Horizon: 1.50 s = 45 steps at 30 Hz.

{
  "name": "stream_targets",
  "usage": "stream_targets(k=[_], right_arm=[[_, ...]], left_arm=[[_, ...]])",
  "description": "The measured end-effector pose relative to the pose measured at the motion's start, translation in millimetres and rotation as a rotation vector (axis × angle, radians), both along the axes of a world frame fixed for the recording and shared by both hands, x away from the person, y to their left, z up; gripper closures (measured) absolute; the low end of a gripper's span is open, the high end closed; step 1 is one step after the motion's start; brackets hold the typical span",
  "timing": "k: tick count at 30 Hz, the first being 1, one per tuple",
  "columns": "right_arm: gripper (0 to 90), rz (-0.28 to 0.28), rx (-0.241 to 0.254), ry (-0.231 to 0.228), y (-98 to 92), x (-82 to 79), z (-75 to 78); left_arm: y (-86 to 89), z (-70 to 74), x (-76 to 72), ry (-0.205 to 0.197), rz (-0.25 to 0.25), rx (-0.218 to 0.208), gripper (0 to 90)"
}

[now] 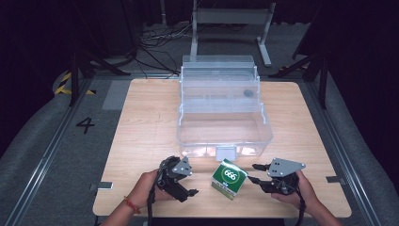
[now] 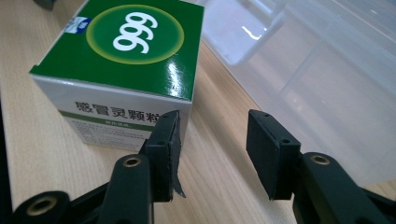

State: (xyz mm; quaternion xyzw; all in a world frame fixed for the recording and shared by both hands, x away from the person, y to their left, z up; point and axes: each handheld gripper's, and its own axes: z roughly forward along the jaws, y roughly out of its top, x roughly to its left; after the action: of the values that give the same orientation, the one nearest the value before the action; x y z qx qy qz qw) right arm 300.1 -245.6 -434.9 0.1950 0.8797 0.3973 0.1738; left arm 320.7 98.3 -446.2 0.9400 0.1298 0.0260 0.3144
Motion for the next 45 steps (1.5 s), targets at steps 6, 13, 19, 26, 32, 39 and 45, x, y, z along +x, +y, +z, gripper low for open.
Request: stream_targets(k=[6,13,19,26,32,39,45], right_arm=[[55.6,-0.015,0.007,0.008,6.1,6.1,-1.6],[55.9,-0.014,0.014,-0.002,19.7,14.8,-2.3],[55.1,-0.004,0.011,-0.014,35.0,18.4,2.2],[54.0,0.017,0.01,-0.027,48.1,24.3,6.0],[54.0,0.04,-0.003,-0.03,53.6,28.7,7.1],[54.5,0.051,-0.001,-0.016,56.6,31.6,8.1],[52.8,0.075,0.006,-0.001,59.2,35.9,7.8]], left_arm=[[-20.8,-1.6,2.3,-0.012,-0.046,0.03,15.7],[-26.0,4.4,3.9,-0.015,-0.048,0.023,15.0],[-23.4,15.6,6.5,-0.008,-0.062,0.0,11.0],[-24.2,31.5,8.3,-0.035,-0.078,0.01,2.4],[-31.4,43.6,11.7,-0.015,-0.117,0.038,0.4],[-44.0,50.1,16.1,-0.012,-0.133,0.172,0.5],[-57.7,43.8,31.2,0.036,-0.19,0.28,0.9]])
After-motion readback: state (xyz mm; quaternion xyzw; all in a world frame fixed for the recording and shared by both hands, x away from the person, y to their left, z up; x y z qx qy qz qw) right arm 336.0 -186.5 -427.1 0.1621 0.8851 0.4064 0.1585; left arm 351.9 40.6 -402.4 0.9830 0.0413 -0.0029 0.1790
